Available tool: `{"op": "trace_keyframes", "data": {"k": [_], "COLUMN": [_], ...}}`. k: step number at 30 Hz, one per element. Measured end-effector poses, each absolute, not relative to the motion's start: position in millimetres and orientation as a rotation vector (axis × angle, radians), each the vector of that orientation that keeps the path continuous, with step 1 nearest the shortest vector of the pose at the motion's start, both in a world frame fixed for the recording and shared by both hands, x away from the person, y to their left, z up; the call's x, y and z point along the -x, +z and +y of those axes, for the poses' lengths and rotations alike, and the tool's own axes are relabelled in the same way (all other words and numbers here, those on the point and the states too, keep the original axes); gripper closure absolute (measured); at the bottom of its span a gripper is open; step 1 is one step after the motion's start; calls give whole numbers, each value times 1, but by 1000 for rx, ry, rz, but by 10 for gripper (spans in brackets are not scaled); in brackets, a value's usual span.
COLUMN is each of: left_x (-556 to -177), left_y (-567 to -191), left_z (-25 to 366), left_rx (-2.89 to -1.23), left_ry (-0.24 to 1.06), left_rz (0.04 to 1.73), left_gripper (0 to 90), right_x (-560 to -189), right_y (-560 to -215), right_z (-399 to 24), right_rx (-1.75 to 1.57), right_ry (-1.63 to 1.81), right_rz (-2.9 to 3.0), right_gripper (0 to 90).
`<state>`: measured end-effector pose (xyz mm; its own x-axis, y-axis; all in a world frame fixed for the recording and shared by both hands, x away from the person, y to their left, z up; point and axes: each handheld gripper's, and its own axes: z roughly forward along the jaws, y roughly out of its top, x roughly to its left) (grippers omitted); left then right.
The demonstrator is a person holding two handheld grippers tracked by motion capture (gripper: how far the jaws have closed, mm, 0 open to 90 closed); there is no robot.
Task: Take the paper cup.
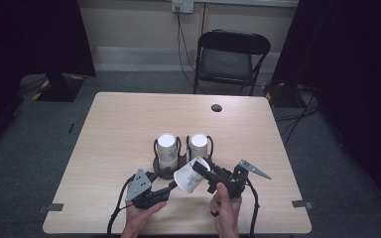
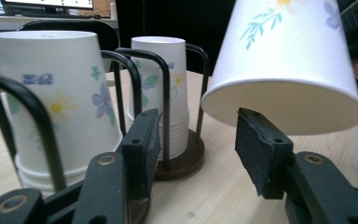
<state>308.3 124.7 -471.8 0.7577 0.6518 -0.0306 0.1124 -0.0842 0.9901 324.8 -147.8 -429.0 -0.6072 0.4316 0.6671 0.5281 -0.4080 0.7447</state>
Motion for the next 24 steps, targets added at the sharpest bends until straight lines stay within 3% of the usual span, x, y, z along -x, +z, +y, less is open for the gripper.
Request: {"op": "trace_keyframes", "data": {"k": [15, 24], "left_x": [-303, -301], "left_y": [-462, -463], "left_z": [112, 114], "left_rx": [-1564, -1563], "left_ry": [573, 581], "left_rz": [592, 571], "left_gripper": [547, 749], "right_x": [-331, -334], "right_y": [-432, -436], "right_z": [-133, -134], "right_rx": [1299, 1300], "right_ry": [-2085, -2044], "right_rz": [-1651, -1646], "right_gripper": [372, 356]}}
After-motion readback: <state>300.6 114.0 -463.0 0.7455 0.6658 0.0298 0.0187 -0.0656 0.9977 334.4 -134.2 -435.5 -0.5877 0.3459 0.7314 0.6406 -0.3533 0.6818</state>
